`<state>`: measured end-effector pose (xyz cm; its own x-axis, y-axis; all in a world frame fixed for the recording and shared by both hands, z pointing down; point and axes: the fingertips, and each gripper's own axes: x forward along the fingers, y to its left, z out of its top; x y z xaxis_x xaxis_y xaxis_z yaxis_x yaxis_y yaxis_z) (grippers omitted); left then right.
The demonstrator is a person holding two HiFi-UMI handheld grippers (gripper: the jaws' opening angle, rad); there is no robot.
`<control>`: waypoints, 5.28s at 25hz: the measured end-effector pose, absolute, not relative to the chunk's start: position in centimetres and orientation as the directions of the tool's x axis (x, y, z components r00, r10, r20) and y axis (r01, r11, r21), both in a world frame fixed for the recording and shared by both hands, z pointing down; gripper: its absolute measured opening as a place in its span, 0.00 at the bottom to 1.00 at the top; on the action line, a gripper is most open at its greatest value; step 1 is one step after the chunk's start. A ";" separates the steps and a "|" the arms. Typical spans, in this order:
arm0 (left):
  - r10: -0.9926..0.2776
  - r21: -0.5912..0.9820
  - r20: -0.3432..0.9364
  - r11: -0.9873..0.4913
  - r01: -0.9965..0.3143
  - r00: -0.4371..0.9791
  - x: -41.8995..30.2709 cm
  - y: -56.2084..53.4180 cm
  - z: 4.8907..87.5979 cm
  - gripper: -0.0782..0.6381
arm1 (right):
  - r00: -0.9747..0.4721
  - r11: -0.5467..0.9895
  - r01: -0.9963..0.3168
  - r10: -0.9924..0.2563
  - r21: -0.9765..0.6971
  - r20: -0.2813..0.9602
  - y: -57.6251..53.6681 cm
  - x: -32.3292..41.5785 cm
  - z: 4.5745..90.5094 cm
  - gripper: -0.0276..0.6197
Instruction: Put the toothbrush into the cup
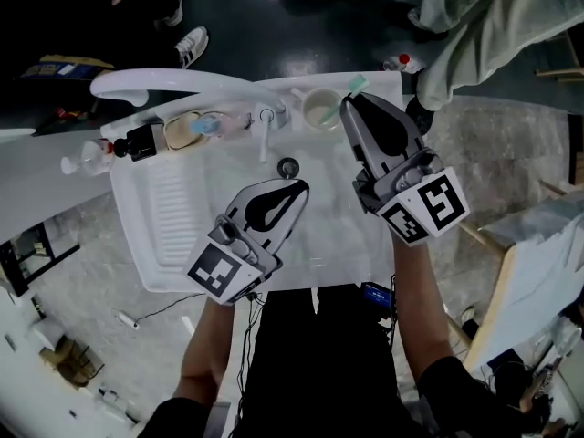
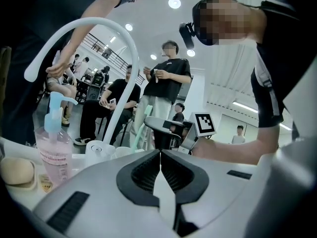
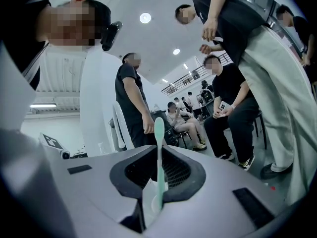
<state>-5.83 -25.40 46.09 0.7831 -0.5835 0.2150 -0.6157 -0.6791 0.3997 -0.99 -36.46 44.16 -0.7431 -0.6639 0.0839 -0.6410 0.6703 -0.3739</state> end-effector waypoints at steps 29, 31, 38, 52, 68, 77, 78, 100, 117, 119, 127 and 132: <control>-0.569 0.429 0.226 -0.670 -0.605 0.791 -6.0 -24.4 47.0 0.12 | -0.753 0.663 -0.651 -0.627 -0.370 0.200 -35.7 -1.5 49.7 0.10; -0.571 0.430 0.225 -0.669 -0.606 0.789 -6.0 -24.3 46.8 0.12 | -0.753 0.665 -0.651 -0.627 -0.366 0.201 -35.8 -1.4 49.6 0.10; -0.580 0.426 0.224 -0.664 -0.614 0.783 -6.2 -24.1 46.8 0.12 | -0.747 0.665 -0.661 -0.631 -0.348 0.211 -35.9 -0.8 50.0 0.10; -0.578 0.426 0.229 -0.664 -0.615 0.783 -6.1 -23.7 46.9 0.12 | -0.716 0.633 -0.696 -0.649 -0.340 0.258 -36.5 0.0 51.6 0.30; -0.600 0.422 0.222 -0.651 -0.631 0.768 -6.6 -23.5 46.1 0.12 | -0.698 0.655 -0.713 -0.628 -0.250 0.344 -34.5 0.5 52.1 0.41; -0.632 0.394 0.187 -0.653 -0.647 0.752 -6.6 -22.6 42.4 0.12 | -0.708 0.687 -0.701 -0.638 -0.193 0.302 -30.9 1.5 45.6 0.40; -0.636 0.387 0.181 -0.655 -0.649 0.750 -6.6 -22.4 41.8 0.12 | -0.713 0.693 -0.696 -0.636 -0.186 0.295 -30.5 1.5 44.6 0.40; -0.684 0.321 0.151 -0.649 -0.689 0.714 -4.4 -13.5 34.3 0.12 | -0.800 0.786 -0.599 -0.578 -0.157 0.158 -14.7 1.1 33.6 0.39; -0.673 0.307 0.146 -0.666 -0.680 0.725 -3.8 -12.2 32.6 0.12 | -0.819 0.806 -0.573 -0.555 -0.151 0.144 -12.9 0.4 32.5 0.07; -0.677 0.310 0.154 -0.658 -0.686 0.720 -3.6 -12.0 32.7 0.12 | -0.821 0.805 -0.571 -0.552 -0.164 0.147 -12.9 0.6 32.7 0.07; -0.719 0.291 0.262 -0.578 -0.763 0.644 -3.7 -10.4 34.4 0.12 | -0.824 0.792 -0.566 -0.533 -0.228 0.193 -13.1 3.1 34.7 0.07; -0.748 0.274 0.256 -0.551 -0.788 0.613 -4.4 -9.0 34.5 0.12 | -0.811 0.794 -0.581 -0.544 -0.182 0.214 -12.7 4.7 35.4 0.07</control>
